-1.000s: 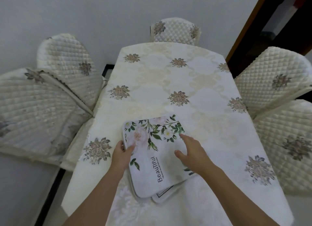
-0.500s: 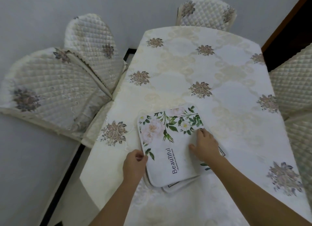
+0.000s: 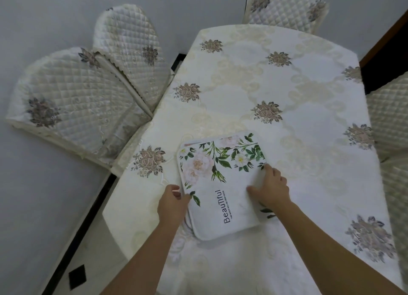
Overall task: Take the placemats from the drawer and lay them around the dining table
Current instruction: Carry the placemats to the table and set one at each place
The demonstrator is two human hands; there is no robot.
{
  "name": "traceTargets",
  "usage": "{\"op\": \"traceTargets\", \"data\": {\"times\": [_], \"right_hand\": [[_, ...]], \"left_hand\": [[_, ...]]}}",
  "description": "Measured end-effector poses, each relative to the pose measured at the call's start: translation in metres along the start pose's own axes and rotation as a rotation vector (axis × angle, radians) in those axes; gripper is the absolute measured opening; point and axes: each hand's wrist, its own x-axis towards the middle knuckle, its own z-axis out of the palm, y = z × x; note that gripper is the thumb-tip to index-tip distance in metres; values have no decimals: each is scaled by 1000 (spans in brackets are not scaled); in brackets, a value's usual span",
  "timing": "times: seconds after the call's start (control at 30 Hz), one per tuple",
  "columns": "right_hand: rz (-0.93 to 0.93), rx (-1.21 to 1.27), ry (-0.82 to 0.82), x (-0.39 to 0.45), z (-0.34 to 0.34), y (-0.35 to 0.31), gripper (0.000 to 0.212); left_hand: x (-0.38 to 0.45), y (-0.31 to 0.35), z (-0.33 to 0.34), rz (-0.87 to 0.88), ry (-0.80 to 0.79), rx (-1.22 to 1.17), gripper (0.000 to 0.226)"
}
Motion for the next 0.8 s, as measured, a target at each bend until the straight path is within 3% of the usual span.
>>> {"op": "traceTargets", "data": {"times": [0.17,0.27,0.37,0.53,0.7,0.8], "right_hand": [[-17,-45,-17,-9,14,-15,92],[1,75,36,-5,9,-9,83],[75,170,58,0,2,-4,76],[89,84,74,3,1,-5,62],[157,153,29,7,0,3,70],[162,179,-18,10,-2,9,71]], "left_hand": [[5,-1,-7,-26,-3,-55,23],[8,-3,-9,-2,-17,-41,17],[12,-1,-10,-5,-50,-19,23],[18,14,-10,-105,-112,3,37],[17,21,-7,-173,-165,-166,23],[11,19,0,-147,-136,-195,28]]}}
